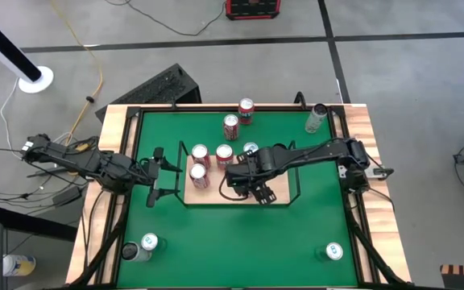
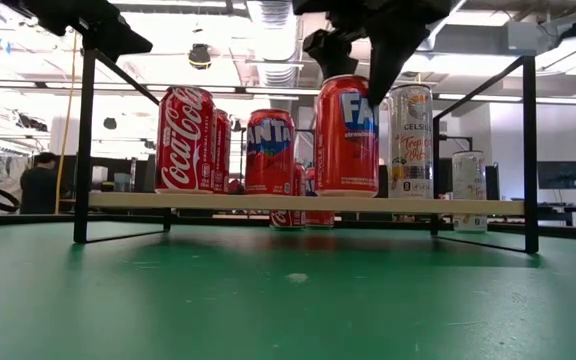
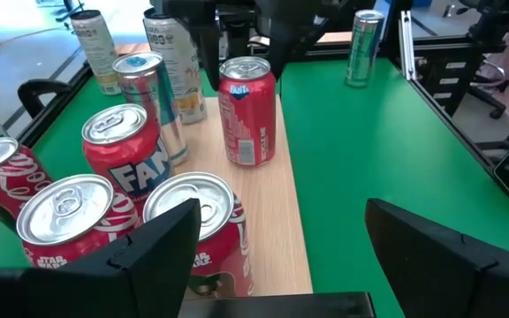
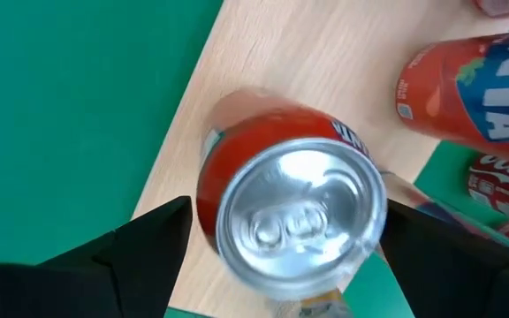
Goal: Place canned beverage on shelf
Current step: Put the right orange soda can on the shelf aligned with the other orange soda can
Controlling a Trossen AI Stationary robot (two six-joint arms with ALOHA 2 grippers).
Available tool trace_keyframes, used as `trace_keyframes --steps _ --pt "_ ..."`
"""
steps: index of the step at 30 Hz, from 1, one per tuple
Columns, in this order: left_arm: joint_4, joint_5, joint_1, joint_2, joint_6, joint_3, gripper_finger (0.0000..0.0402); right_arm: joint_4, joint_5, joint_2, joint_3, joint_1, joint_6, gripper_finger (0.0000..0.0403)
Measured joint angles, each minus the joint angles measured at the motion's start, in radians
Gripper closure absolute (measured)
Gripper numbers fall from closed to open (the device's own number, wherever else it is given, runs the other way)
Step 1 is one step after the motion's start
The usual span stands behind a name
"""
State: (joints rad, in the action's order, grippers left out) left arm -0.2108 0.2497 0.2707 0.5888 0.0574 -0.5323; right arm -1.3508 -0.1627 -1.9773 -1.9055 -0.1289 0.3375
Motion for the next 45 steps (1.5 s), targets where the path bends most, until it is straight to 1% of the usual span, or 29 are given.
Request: trace_keyframes --steps 3,6,10,11,14,16,19,22,25,29,31,33,35,37,41,42,43,45 --pt "0.000 0.000 0.000 0.000 0.000 0.000 0.0095 -0.040 0.000 0.001 -0.036 0.000 -0.021 0.0024" --pt "0.000 0.000 0.000 0.000 0.000 0.000 0.0095 -0.113 0.001 0.002 -0.100 0.000 -0.101 0.0024" --pt "0.000 0.000 0.000 0.000 0.004 0.000 0.0095 -0.220 0.005 0.008 -0.147 -0.011 -0.225 0.0024" --pt "0.000 0.000 0.000 0.000 0.004 0.000 0.0095 -0.216 0.009 0.021 -0.144 -0.017 -0.258 0.0024" --pt "0.000 0.000 0.000 0.000 0.005 0.000 0.0095 -0.220 0.082 0.100 -0.111 -0.041 -0.298 0.0030" --pt "-0.001 -0.002 0.000 0.000 0.006 0.000 0.0095 -0.209 0.072 0.168 -0.072 -0.065 -0.358 0.0041" --pt "-0.008 -0.010 0.000 0.000 0.008 0.000 0.0095 -0.134 -0.003 0.289 0.045 -0.109 -0.445 0.0065" --pt "-0.005 -0.010 0.000 -0.001 -0.013 0.000 0.0095 0.044 -0.073 0.439 0.227 -0.155 -0.486 0.0092" --pt "0.025 -0.002 0.000 -0.008 -0.058 0.001 0.0095 0.288 -0.090 0.590 0.460 -0.191 -0.483 0.0117" --pt "0.089 -0.011 0.000 -0.041 -0.123 0.001 0.0095 0.654 -0.086 0.762 0.772 -0.203 -0.411 0.0149" --pt "0.123 -0.014 0.000 -0.069 -0.131 0.001 0.0095 0.825 -0.075 0.829 0.897 -0.192 -0.376 0.0171" --pt "0.122 -0.014 0.000 -0.105 -0.132 0.002 0.0095 0.951 -0.069 0.875 0.989 -0.180 -0.358 0.0199" --pt "0.169 -0.015 0.000 -0.139 -0.133 0.018 0.0095 1.014 -0.065 0.905 1.052 -0.167 -0.355 0.0234" --pt "0.199 -0.017 0.000 -0.178 -0.136 0.048 0.0095 1.029 -0.048 0.918 1.084 -0.160 -0.356 0.0275" --pt "0.269 -0.019 0.000 -0.252 -0.136 0.120 0.0095 1.032 -0.045 0.898 1.102 -0.156 -0.382 0.0366" --pt "0.291 -0.021 0.000 -0.268 -0.136 0.138 0.0095 1.035 -0.044 0.886 1.102 -0.156 -0.387 0.0381" --pt "0.316 -0.028 0.000 -0.284 -0.137 0.155 0.0095 1.036 -0.044 0.873 1.102 -0.156 -0.388 0.0387" --pt "0.342 -0.043 0.000 -0.312 -0.144 0.184 0.0095 1.057 -0.040 0.840 1.102 -0.157 -0.390 0.0382"
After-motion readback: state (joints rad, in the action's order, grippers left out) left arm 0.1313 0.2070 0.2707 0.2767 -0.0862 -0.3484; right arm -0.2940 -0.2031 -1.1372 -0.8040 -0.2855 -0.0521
